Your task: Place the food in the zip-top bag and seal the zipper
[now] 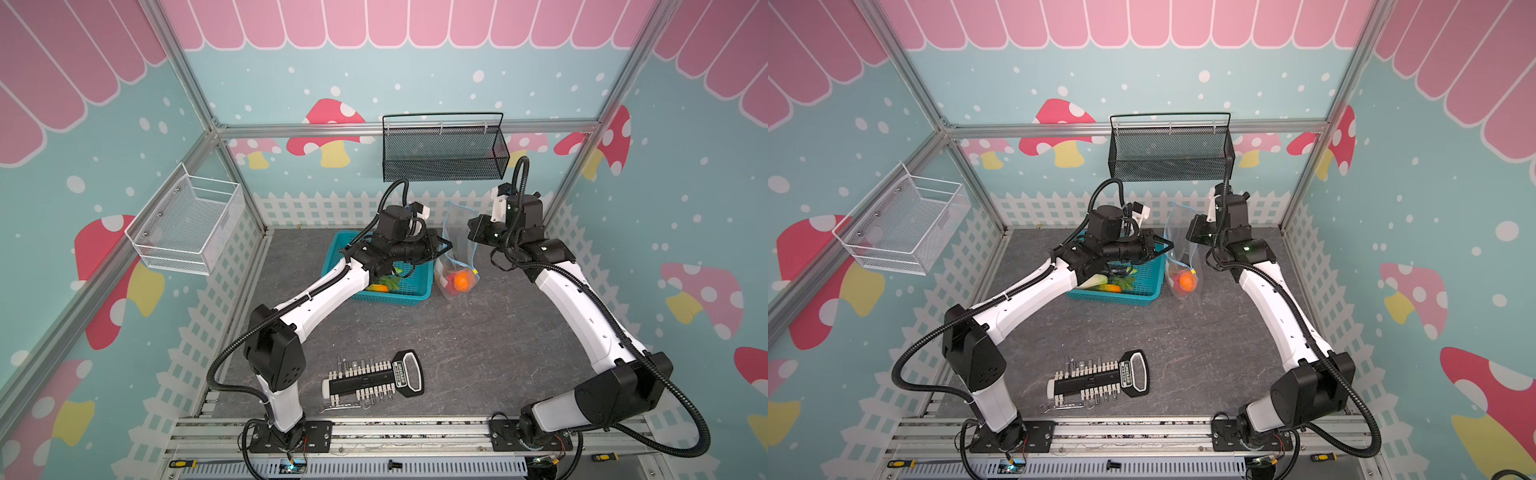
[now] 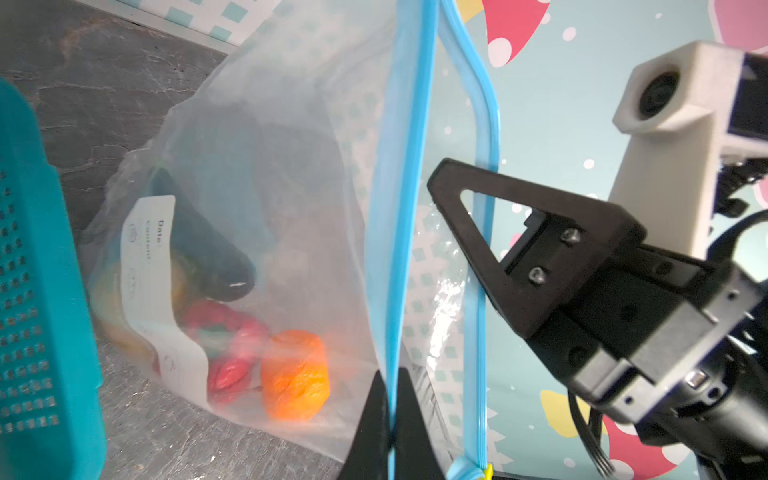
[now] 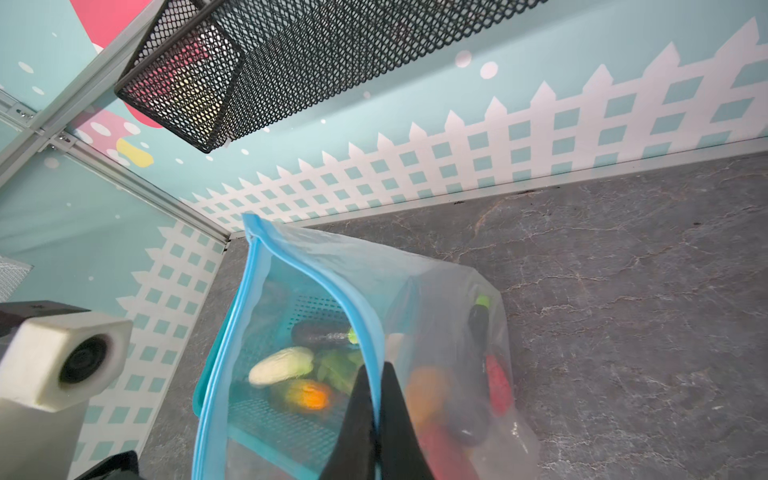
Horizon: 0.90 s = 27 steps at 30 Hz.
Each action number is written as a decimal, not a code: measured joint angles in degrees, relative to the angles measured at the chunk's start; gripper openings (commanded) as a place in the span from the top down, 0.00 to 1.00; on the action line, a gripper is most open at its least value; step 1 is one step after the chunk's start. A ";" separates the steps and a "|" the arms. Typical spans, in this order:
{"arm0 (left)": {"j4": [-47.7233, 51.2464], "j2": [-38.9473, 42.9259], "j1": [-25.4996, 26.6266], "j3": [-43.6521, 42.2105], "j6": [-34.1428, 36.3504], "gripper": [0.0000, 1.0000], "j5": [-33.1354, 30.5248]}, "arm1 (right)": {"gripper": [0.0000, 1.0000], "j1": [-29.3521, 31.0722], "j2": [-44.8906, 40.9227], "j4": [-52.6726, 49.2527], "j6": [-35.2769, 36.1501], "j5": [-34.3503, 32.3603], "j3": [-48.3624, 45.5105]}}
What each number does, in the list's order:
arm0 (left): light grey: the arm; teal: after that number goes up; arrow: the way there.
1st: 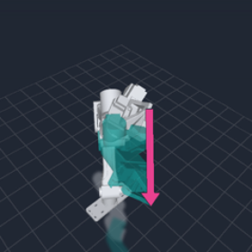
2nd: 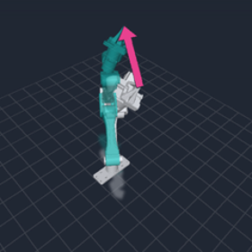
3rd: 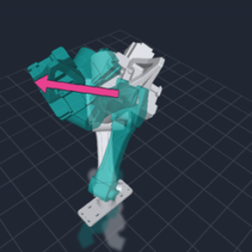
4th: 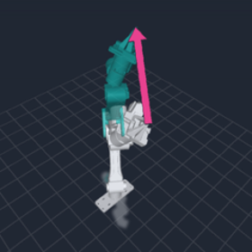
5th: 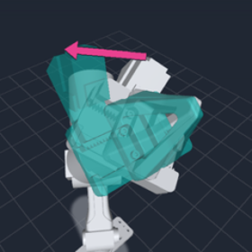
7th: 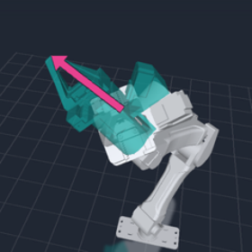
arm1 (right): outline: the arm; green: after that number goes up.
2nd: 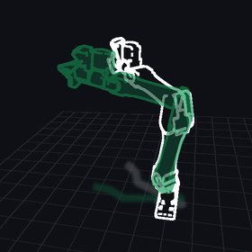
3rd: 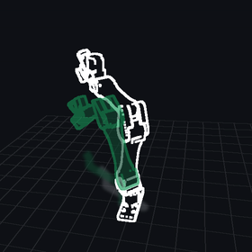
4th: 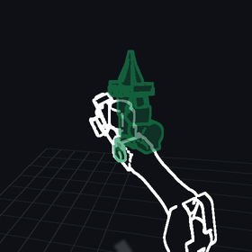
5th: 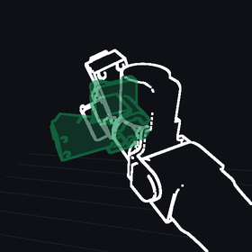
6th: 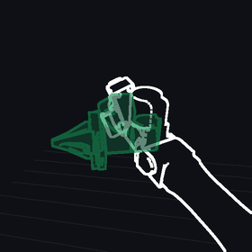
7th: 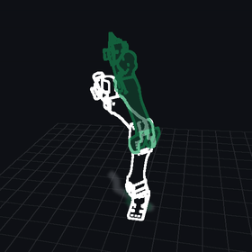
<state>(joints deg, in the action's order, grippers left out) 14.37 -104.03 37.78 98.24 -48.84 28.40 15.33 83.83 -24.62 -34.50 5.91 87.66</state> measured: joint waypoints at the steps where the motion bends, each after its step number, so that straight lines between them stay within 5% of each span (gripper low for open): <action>1: 0.02 -0.15 0.22 0.39 -0.15 0.95 0.11 | 0.98 -0.15 -0.33 -0.37 0.15 -0.20 0.02; 17: -3.74 -5.81 3.72 2.08 -3.93 0.85 1.84 | 0.97 -2.27 -7.98 -3.76 1.88 -3.65 -2.08; 27: -8.26 -5.77 2.34 -7.21 -4.96 0.74 1.60 | 0.98 -2.25 -7.48 -1.81 0.79 -0.04 -10.01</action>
<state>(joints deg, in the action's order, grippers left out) 6.11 -109.80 40.12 91.02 -53.80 30.00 13.08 76.36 -26.44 -33.71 5.87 77.65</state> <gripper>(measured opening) 0.225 0.047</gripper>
